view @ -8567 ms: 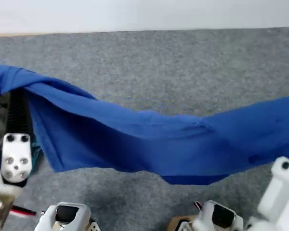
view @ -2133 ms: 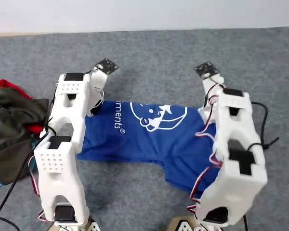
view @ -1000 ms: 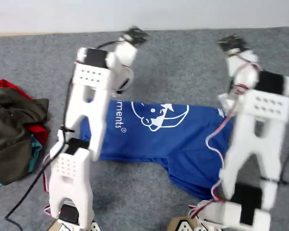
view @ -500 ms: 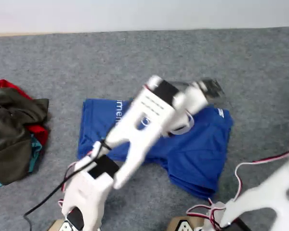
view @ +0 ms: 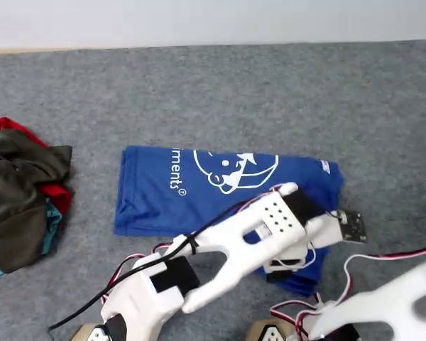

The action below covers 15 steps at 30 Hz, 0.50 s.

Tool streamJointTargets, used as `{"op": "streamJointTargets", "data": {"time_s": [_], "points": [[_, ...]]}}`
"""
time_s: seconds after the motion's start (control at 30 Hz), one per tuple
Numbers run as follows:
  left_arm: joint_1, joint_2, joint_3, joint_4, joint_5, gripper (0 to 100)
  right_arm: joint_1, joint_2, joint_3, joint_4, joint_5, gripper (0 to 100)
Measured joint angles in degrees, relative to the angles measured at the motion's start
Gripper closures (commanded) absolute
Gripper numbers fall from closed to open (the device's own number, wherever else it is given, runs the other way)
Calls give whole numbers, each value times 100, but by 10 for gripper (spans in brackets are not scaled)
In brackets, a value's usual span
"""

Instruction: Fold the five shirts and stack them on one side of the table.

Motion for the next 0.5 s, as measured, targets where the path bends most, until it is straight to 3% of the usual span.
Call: {"op": "streamJointTargets", "data": {"time_s": [0.33, 0.5], "points": [[79, 422, 149, -519, -44, 773, 9, -545, 281, 0, 0, 989], [79, 695, 79, -668, -62, 851, 9, -818, 281, 0, 0, 989]]}}
